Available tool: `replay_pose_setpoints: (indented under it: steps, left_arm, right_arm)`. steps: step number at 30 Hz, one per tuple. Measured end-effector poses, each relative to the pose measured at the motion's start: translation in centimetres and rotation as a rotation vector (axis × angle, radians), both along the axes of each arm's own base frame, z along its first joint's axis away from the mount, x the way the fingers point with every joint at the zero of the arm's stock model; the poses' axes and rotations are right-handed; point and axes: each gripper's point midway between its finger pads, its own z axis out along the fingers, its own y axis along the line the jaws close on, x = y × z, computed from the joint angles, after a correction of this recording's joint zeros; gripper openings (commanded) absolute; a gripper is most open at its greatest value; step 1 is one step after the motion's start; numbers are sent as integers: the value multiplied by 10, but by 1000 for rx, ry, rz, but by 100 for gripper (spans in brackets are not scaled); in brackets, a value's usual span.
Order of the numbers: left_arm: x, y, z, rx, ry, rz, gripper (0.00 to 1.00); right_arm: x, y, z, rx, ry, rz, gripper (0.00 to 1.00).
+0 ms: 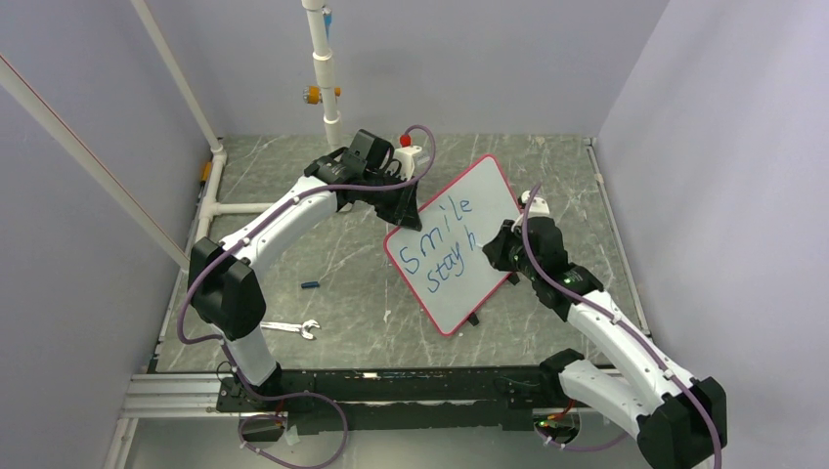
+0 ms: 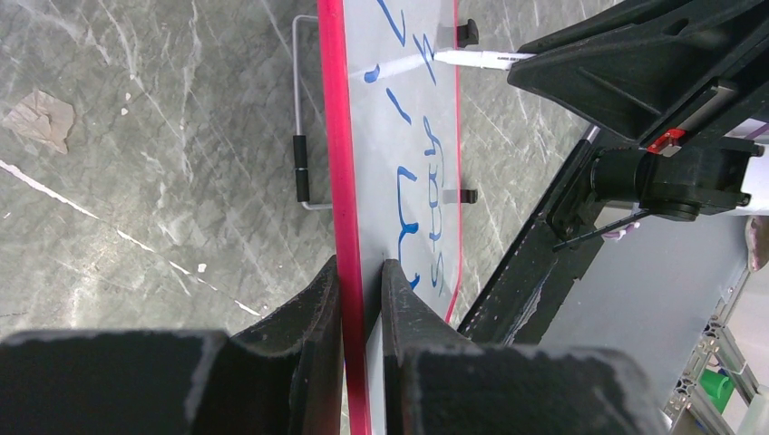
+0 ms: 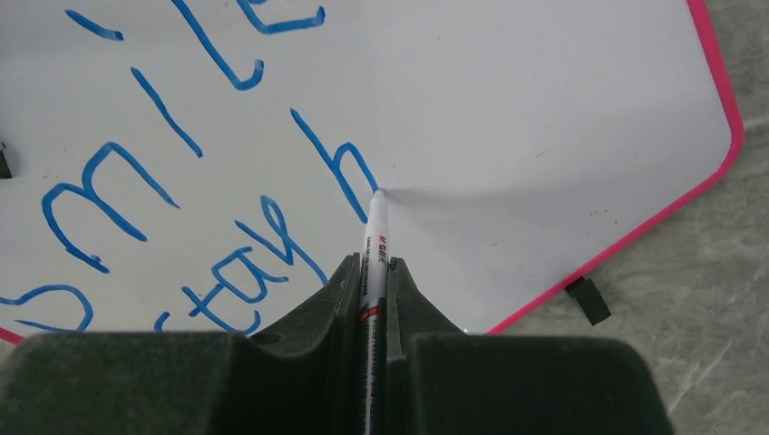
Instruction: Write a sentence on the whiteboard
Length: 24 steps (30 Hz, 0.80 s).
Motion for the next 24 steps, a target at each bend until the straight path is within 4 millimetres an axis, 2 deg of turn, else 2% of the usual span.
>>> replay_pose_setpoints:
  steps: [8, 11, 18, 24]
  left_arm:
    - [0, -2, 1, -6, -4, -5, 0]
    - [-1, -3, 2, -8, -6, -7, 0]
    - [-1, -3, 2, -9, -7, -9, 0]
    - [-1, -4, 3, -11, -7, -11, 0]
  right_arm:
    - [-10, -7, -7, -29, 43, -4, 0]
    - [-12, -8, -3, -39, 45, -4, 0]
    - [0, -9, 28, -39, -24, -19, 0]
    - [14, -7, 30, -63, -26, -32, 0]
